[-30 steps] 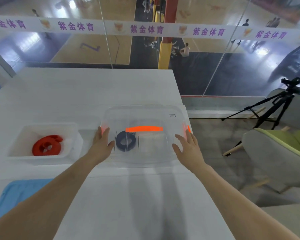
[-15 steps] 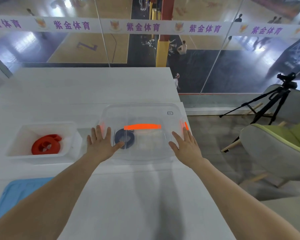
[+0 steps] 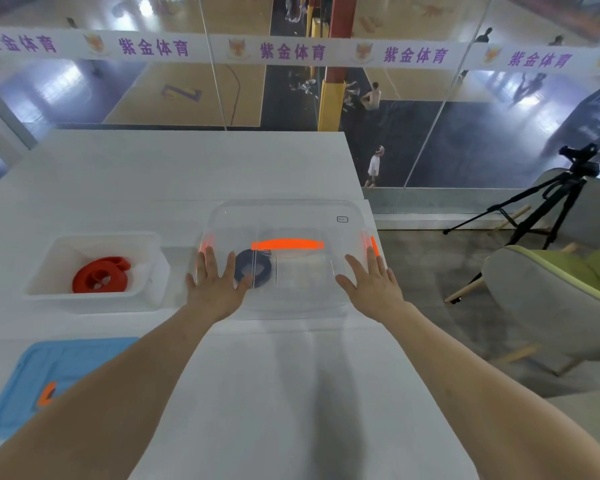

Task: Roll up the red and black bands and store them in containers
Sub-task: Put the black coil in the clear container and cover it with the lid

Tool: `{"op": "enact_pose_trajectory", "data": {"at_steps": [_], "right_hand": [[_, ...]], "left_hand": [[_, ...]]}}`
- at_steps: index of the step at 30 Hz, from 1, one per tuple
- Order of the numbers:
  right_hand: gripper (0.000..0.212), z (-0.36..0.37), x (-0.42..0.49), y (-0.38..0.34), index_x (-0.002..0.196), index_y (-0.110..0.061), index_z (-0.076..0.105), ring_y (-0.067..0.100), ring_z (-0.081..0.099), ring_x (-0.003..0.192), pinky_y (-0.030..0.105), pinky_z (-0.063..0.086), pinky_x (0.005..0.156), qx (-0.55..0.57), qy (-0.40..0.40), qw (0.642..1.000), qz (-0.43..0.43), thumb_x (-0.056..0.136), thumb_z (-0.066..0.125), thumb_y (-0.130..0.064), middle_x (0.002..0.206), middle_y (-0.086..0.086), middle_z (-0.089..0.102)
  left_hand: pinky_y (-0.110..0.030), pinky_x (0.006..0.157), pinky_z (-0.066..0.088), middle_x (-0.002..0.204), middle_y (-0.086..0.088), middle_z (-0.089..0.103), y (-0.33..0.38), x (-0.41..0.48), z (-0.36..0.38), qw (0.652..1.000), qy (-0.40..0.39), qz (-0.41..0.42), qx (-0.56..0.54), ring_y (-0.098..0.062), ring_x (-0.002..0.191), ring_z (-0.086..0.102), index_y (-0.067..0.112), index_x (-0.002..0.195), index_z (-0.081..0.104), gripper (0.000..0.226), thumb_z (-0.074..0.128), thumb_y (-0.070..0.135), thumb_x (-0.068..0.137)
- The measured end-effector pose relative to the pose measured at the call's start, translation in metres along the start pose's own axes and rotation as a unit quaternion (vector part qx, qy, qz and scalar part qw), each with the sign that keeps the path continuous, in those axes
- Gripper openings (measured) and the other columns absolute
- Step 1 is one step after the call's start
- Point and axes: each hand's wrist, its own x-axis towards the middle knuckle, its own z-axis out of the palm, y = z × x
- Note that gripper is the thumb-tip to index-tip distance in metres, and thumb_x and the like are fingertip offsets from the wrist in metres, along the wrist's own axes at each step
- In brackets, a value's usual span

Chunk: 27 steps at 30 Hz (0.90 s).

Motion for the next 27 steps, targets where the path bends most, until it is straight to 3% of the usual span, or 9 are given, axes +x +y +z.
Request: {"op": "enact_pose_trajectory", "data": {"at_steps": [3,5,9,12,16,20,27], "right_hand": [[0.065,-0.006,0.001,-0.005,0.163,-0.041,0.013,0.034,-0.009,0.162,0.059,0.007,0.129,-0.024,-0.009,1.0,0.01,0.104,0.02,-0.069,0.175,0.009,-0.013],[0.061,-0.009,-0.003,-0.011,0.161,-0.039,0.021,0.037,-0.007,0.162,0.06,0.01,0.129,-0.039,0.023,0.999,0.009,0.105,0.023,-0.064,0.175,0.012,-0.007],[0.051,-0.005,-0.026,-0.037,0.151,-0.031,0.047,0.038,0.016,0.16,0.054,0.026,0.123,-0.02,0.159,0.986,-0.042,0.106,0.04,-0.053,0.171,0.015,0.025],[0.049,0.007,-0.049,-0.073,0.147,-0.027,0.052,0.037,0.026,0.157,0.052,0.029,0.123,-0.01,0.166,0.983,-0.075,0.105,0.044,-0.051,0.167,0.013,0.034],[0.043,0.039,-0.083,-0.132,0.137,-0.023,0.063,0.038,0.039,0.151,0.053,0.042,0.116,0.012,0.189,0.974,-0.127,0.101,0.056,-0.044,0.159,0.015,0.047],[0.038,0.077,-0.112,-0.201,0.133,-0.024,0.063,0.035,0.041,0.15,0.051,0.045,0.114,0.024,0.179,0.968,-0.173,0.097,0.061,-0.037,0.156,0.012,0.049],[0.039,0.16,-0.137,-0.345,0.133,-0.022,0.063,0.033,0.045,0.148,0.048,0.047,0.111,0.018,0.101,0.979,-0.176,0.097,0.064,-0.034,0.153,0.011,0.053]], "left_hand": [[-0.061,0.125,-0.005,0.168,-0.013,-0.027,-0.001,-0.002,-0.004,1.0,-0.012,0.005,0.009,-0.032,0.155,-0.026,0.034,0.162,-0.007,0.081,0.009,0.075,0.095],[-0.062,0.124,-0.002,0.17,-0.015,-0.02,-0.001,-0.007,-0.005,1.0,0.023,0.014,0.006,-0.035,0.157,-0.02,0.031,0.163,0.0,0.081,0.011,0.074,0.096],[-0.061,0.124,0.014,0.171,-0.017,0.004,-0.001,-0.039,0.001,0.987,0.143,0.055,-0.038,-0.039,0.158,0.004,0.026,0.16,0.021,0.071,0.031,0.063,0.101],[-0.058,0.124,0.02,0.169,-0.017,0.016,-0.015,-0.072,0.009,0.979,0.178,0.087,-0.048,-0.039,0.157,0.015,0.025,0.159,0.028,0.063,0.04,0.052,0.103],[-0.055,0.125,0.022,0.168,-0.016,0.024,-0.06,-0.11,0.019,0.983,0.164,0.061,-0.06,-0.036,0.156,0.02,0.019,0.157,0.034,0.059,0.04,0.045,0.105],[-0.053,0.125,0.021,0.168,-0.015,0.025,-0.136,-0.136,0.029,0.989,0.134,0.029,-0.058,-0.034,0.156,0.021,0.019,0.159,0.032,0.06,0.038,0.046,0.106],[-0.053,0.119,0.034,0.161,-0.018,0.039,-0.301,-0.15,0.037,0.994,0.086,-0.037,-0.06,-0.038,0.147,0.039,0.017,0.156,0.039,0.061,0.048,0.046,0.103]]}}
